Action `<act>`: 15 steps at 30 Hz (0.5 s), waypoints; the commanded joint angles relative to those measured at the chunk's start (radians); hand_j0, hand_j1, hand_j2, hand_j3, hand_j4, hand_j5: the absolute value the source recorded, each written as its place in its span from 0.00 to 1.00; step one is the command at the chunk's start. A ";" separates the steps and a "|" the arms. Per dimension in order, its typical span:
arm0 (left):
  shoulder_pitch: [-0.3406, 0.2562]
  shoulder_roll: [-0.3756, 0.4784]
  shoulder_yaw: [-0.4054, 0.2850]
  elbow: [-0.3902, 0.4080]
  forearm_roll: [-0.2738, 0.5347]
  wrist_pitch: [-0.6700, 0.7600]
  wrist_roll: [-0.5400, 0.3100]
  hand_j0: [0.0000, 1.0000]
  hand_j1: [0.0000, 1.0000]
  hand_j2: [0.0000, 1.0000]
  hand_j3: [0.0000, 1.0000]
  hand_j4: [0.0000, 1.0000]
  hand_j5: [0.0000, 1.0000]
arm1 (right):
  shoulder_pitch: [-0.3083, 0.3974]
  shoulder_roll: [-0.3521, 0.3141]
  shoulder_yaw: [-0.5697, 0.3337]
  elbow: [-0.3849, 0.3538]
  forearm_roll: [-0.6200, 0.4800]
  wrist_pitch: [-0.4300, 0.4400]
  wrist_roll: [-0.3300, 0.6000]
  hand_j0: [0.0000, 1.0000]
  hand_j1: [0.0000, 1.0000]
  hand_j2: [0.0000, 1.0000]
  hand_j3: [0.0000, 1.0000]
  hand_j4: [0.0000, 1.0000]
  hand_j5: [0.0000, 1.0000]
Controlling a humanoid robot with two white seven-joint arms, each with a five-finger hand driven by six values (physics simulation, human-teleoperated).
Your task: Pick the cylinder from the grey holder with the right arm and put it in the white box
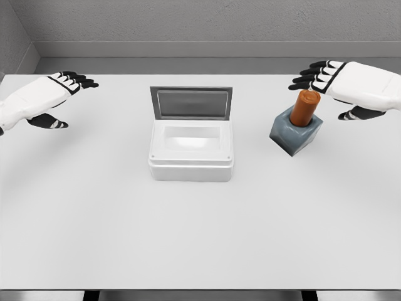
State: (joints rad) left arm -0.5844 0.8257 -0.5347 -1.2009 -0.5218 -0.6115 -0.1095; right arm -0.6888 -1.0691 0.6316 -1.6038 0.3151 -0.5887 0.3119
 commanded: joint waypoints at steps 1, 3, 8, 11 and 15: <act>0.000 0.001 0.001 0.000 0.006 0.001 0.001 1.00 1.00 1.00 1.00 1.00 1.00 | 0.000 -0.005 0.000 -0.001 -0.005 0.001 -0.001 1.00 1.00 1.00 1.00 1.00 1.00; 0.000 0.001 0.001 0.000 0.006 0.001 0.001 1.00 1.00 1.00 1.00 1.00 1.00 | -0.003 -0.003 -0.001 -0.001 -0.005 -0.002 -0.002 1.00 1.00 1.00 1.00 1.00 1.00; 0.000 0.000 -0.001 0.000 0.006 0.001 -0.006 1.00 1.00 1.00 1.00 1.00 1.00 | -0.018 0.012 0.007 0.039 -0.018 0.003 0.144 1.00 1.00 1.00 1.00 1.00 1.00; 0.000 -0.008 -0.001 0.000 0.006 0.001 -0.007 1.00 1.00 1.00 1.00 1.00 1.00 | -0.190 0.101 0.163 0.199 -0.018 -0.003 0.289 1.00 1.00 1.00 1.00 1.00 1.00; 0.000 -0.010 -0.001 0.000 0.006 0.001 -0.007 1.00 1.00 1.00 1.00 1.00 1.00 | -0.276 0.152 0.280 0.326 -0.024 -0.011 0.299 1.00 1.00 1.00 1.00 1.00 1.00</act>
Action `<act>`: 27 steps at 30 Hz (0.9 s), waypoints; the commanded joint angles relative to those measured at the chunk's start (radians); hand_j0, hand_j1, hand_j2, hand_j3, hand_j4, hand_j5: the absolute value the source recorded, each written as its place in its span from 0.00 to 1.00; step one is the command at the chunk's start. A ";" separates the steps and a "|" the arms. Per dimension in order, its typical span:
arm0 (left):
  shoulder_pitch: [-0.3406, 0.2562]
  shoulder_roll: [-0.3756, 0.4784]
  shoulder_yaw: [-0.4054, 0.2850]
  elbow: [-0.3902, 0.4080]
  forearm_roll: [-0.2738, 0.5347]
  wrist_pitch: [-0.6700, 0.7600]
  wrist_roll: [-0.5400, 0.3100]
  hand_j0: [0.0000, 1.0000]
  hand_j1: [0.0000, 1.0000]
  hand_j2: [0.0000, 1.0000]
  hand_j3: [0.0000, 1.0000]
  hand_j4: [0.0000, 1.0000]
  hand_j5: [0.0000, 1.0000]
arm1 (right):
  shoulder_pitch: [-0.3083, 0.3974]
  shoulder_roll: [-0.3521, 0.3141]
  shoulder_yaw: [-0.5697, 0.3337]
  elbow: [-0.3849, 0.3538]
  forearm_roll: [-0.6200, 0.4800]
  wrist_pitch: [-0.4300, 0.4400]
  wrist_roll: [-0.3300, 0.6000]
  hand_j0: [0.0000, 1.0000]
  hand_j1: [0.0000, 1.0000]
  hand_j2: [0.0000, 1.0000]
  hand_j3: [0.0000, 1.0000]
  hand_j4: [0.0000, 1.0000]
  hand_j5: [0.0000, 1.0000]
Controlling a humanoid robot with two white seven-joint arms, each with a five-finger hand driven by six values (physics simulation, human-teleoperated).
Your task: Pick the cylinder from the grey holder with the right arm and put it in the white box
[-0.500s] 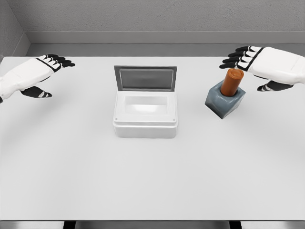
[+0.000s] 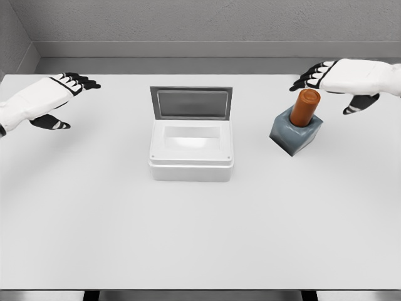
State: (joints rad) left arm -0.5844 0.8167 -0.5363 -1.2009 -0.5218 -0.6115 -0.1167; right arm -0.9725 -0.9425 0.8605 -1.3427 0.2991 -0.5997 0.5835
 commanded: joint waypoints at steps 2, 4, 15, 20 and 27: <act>0.000 -0.001 0.001 0.000 0.006 0.001 0.000 1.00 1.00 1.00 1.00 1.00 1.00 | -0.008 0.027 0.049 0.085 -0.011 0.003 0.027 1.00 1.00 1.00 1.00 1.00 1.00; 0.002 -0.004 0.001 0.000 0.006 0.001 0.000 1.00 1.00 1.00 1.00 1.00 1.00 | -0.023 0.027 0.045 0.086 -0.011 0.011 0.027 1.00 1.00 1.00 1.00 1.00 1.00; 0.002 -0.004 0.001 0.001 0.006 0.001 0.000 1.00 1.00 1.00 1.00 1.00 1.00 | -0.051 0.068 0.048 0.114 -0.011 0.014 0.027 1.00 1.00 1.00 1.00 1.00 1.00; 0.002 -0.004 0.001 0.001 0.006 0.001 0.000 1.00 1.00 1.00 1.00 1.00 1.00 | -0.051 0.059 0.045 0.111 -0.011 0.014 0.027 1.00 1.00 1.00 1.00 1.00 1.00; 0.002 -0.004 0.001 0.001 0.006 0.001 0.000 1.00 1.00 1.00 1.00 1.00 1.00 | -0.052 0.057 0.038 0.108 -0.011 0.015 0.027 1.00 1.00 1.00 1.00 1.00 1.00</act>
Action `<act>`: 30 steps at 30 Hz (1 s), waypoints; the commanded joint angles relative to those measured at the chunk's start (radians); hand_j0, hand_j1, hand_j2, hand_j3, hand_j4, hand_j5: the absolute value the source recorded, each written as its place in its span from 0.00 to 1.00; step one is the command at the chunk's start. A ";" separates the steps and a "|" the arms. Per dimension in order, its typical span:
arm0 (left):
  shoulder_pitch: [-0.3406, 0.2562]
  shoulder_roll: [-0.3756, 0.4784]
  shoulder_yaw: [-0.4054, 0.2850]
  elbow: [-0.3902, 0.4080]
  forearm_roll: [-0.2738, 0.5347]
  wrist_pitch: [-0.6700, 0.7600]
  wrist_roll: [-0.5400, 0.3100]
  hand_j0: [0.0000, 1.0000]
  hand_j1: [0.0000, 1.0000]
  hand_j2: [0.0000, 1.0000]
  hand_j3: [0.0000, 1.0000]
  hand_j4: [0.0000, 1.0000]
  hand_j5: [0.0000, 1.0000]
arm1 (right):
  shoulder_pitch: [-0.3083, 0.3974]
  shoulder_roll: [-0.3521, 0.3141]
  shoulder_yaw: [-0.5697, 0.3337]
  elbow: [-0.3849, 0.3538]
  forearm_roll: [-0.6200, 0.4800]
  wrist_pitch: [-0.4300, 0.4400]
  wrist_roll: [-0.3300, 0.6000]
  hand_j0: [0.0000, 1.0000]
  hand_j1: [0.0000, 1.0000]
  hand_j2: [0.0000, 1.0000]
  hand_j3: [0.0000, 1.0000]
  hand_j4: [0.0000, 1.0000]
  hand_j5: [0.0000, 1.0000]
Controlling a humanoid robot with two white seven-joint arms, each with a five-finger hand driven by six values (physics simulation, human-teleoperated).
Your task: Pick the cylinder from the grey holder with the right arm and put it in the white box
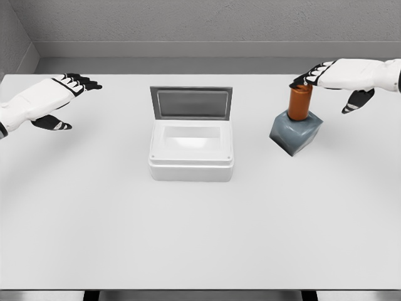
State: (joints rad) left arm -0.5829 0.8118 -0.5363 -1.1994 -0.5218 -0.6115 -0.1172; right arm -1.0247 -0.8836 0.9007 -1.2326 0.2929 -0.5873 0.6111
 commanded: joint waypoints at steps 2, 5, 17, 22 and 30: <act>0.000 0.001 0.001 0.000 0.006 0.001 0.001 1.00 1.00 1.00 1.00 1.00 1.00 | 0.000 -0.001 -0.003 -0.004 -0.004 0.003 0.000 1.00 1.00 1.00 1.00 1.00 1.00; 0.000 0.001 0.001 0.000 0.006 0.001 0.001 1.00 1.00 1.00 1.00 1.00 1.00 | 0.000 0.002 -0.032 -0.004 -0.003 0.004 0.000 1.00 1.00 1.00 1.00 1.00 1.00; 0.000 0.001 0.001 0.000 0.006 0.001 0.001 1.00 1.00 1.00 1.00 1.00 1.00 | -0.029 0.055 -0.016 0.002 0.003 0.064 0.000 1.00 1.00 1.00 1.00 1.00 1.00; 0.000 0.001 0.001 0.000 0.006 0.001 0.001 1.00 1.00 1.00 1.00 1.00 1.00 | -0.029 0.071 0.020 0.002 0.000 0.064 0.000 1.00 1.00 1.00 1.00 1.00 1.00; -0.002 0.000 0.001 0.000 -0.006 0.001 0.001 1.00 1.00 1.00 1.00 1.00 1.00 | -0.029 0.094 0.066 0.007 -0.001 0.066 0.000 0.96 0.96 0.96 0.96 0.96 0.96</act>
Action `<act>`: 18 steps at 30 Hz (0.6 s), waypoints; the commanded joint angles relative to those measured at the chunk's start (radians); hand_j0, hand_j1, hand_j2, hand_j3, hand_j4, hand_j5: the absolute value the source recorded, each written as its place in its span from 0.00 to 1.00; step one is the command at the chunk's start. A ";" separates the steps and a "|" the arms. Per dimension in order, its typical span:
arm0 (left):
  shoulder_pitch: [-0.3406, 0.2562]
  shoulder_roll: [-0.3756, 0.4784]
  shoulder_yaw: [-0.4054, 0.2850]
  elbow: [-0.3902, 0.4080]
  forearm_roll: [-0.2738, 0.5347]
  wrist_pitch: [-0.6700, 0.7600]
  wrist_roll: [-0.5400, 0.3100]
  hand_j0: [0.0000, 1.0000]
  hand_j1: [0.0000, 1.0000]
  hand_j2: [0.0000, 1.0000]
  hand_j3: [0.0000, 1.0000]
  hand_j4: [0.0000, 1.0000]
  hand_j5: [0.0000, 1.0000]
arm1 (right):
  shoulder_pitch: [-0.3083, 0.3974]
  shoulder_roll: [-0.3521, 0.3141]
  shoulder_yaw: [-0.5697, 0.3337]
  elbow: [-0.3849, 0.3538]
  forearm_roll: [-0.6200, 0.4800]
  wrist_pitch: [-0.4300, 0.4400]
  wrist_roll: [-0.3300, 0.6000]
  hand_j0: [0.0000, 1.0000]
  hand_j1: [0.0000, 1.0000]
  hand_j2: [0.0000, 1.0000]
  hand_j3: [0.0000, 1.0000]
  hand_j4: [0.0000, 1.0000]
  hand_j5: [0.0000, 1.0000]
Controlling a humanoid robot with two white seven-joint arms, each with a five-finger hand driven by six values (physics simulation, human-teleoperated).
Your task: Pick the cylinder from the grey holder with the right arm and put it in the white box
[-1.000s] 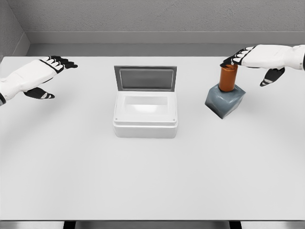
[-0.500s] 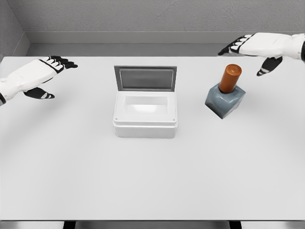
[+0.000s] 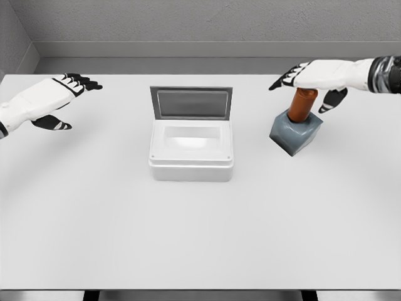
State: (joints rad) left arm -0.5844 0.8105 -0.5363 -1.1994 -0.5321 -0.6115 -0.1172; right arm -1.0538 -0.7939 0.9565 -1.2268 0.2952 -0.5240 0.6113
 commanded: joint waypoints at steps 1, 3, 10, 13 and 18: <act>0.000 0.001 0.001 0.000 0.004 0.001 0.001 1.00 1.00 1.00 1.00 1.00 1.00 | 0.000 0.004 0.010 0.003 -0.004 0.002 0.000 0.93 0.93 0.93 0.93 0.93 0.93; 0.000 0.001 0.001 0.000 0.004 0.001 0.001 1.00 1.00 1.00 1.00 1.00 1.00 | 0.000 0.004 0.010 0.021 -0.002 0.002 0.000 0.92 0.92 0.92 0.92 0.92 0.92; 0.000 0.001 0.001 0.000 0.004 0.001 0.001 1.00 1.00 1.00 1.00 1.00 1.00 | -0.002 0.004 0.011 0.033 0.004 -0.001 0.000 0.74 0.74 0.74 0.74 0.74 0.74; 0.000 0.001 0.001 0.000 0.004 0.001 0.001 1.00 1.00 1.00 1.00 1.00 1.00 | -0.002 0.004 0.011 0.029 0.004 -0.010 0.000 0.58 0.58 0.58 0.58 0.58 0.58; 0.000 0.001 0.001 0.000 0.004 0.001 0.001 1.00 1.00 1.00 1.00 1.00 1.00 | -0.002 0.004 0.011 0.029 0.004 -0.011 0.000 0.55 0.55 0.55 0.55 0.55 0.55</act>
State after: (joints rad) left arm -0.5844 0.8105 -0.5359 -1.1994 -0.5341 -0.6115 -0.1172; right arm -1.0554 -0.7893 0.9680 -1.1977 0.3019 -0.5357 0.6106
